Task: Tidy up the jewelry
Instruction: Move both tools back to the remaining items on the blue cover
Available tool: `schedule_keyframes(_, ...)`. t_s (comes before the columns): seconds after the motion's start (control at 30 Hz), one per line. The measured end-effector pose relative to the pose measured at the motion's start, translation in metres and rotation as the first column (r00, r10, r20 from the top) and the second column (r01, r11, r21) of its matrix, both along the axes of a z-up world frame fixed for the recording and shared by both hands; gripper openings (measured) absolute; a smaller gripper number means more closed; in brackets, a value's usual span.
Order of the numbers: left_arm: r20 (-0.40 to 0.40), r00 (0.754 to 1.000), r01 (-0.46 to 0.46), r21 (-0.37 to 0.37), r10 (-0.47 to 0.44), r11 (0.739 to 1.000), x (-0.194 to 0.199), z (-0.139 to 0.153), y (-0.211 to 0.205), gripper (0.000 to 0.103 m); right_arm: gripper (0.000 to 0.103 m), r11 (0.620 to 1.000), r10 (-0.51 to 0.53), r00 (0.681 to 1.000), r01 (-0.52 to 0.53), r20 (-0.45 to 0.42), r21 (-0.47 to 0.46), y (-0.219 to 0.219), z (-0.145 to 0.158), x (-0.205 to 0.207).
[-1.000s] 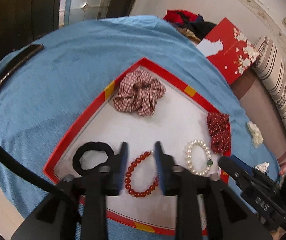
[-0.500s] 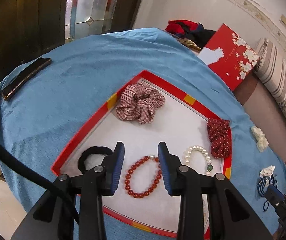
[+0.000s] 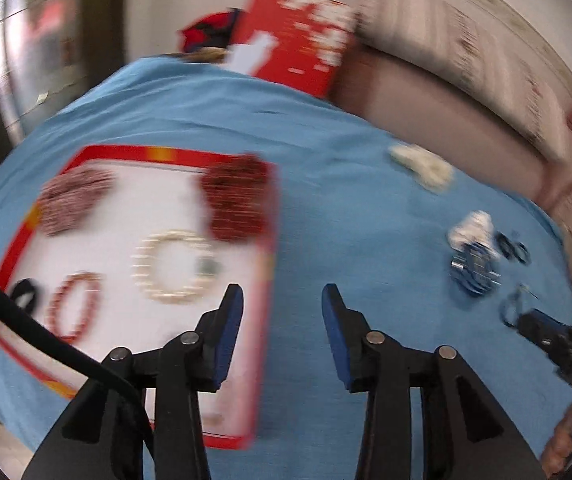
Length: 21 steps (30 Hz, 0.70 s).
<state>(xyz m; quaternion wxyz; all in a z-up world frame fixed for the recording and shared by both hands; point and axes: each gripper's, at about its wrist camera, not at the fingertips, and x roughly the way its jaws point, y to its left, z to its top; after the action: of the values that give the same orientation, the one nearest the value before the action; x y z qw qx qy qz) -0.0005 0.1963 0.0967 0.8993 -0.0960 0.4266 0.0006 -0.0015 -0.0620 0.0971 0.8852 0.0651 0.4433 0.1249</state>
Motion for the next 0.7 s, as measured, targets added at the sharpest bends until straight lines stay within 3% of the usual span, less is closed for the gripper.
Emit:
schedule_keyframes(0.13,0.007,0.991,0.135,0.041,-0.136,0.990,0.010,0.012,-0.058,0.050,0.052,0.997,-0.070,0.997,0.070,-0.014,-0.016,-0.029,-0.004,0.000)
schedule_keyframes(0.23,0.016,0.983,0.183,0.049,-0.184,0.982,0.017,0.011,-0.078,0.056,0.052,0.993,-0.118,0.993,0.117,-0.024,-0.023,-0.046,-0.009,0.003)
schedule_keyframes(0.57,-0.082,0.980,0.184,0.038,-0.180,0.982,0.052,-0.039,-0.082,0.056,0.052,0.986,-0.161,0.987,0.160,-0.025,-0.036,-0.052,-0.027,0.043)
schedule_keyframes(0.7,-0.087,0.981,0.184,0.099,-0.176,0.978,0.058,-0.047,-0.087,0.056,0.064,0.984,-0.181,0.983,0.181,-0.013,-0.003,-0.046,-0.031,0.071)
